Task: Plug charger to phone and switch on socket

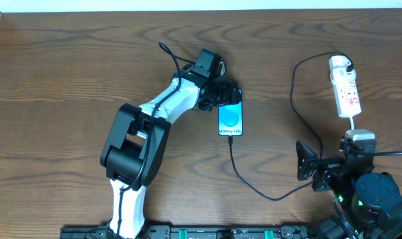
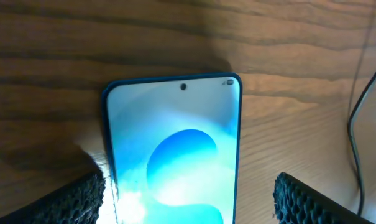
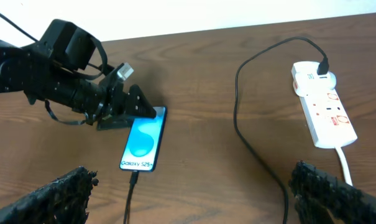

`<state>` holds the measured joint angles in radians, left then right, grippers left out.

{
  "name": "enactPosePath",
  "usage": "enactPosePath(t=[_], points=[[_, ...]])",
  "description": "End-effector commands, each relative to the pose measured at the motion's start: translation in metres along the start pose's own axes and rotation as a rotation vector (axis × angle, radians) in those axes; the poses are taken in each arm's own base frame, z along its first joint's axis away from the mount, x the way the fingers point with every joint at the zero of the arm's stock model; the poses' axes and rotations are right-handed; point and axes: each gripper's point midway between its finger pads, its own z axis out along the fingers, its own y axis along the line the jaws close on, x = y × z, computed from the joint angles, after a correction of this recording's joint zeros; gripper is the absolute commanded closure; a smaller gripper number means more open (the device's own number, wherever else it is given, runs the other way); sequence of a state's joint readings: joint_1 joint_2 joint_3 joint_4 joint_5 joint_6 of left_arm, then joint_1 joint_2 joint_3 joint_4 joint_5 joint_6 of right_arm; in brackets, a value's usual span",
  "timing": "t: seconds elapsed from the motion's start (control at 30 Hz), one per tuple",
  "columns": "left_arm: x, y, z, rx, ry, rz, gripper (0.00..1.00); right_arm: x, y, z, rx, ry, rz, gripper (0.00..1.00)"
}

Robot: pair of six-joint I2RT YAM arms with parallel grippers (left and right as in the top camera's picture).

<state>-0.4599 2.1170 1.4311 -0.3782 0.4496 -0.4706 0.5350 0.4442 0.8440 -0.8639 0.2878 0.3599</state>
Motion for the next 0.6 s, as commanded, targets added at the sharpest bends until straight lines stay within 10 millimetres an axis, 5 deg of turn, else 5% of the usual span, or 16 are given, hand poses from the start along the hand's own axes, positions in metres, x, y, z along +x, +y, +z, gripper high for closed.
enactPosePath(t=[0.0,0.17,0.3,0.4,0.57], points=[[0.030,0.068,0.031,-0.213,0.073,-0.061,0.11,-0.002,0.000,-0.002,0.000,-0.002,0.018,0.01],[0.017,0.081,0.022,-0.283,0.026,0.005,0.11,0.007,0.014,-0.002,-0.085,0.044,0.014,0.01],[-0.007,0.081,-0.014,-0.279,-0.025,0.069,0.10,0.019,0.029,-0.005,-0.177,0.106,0.010,0.01],[-0.030,0.082,-0.062,-0.288,-0.115,0.043,0.10,0.017,0.025,-0.003,-0.152,0.093,0.010,0.01],[-0.053,0.078,-0.179,-0.321,-0.329,-0.004,0.10,0.007,0.018,0.013,-0.088,0.032,0.032,0.01]])
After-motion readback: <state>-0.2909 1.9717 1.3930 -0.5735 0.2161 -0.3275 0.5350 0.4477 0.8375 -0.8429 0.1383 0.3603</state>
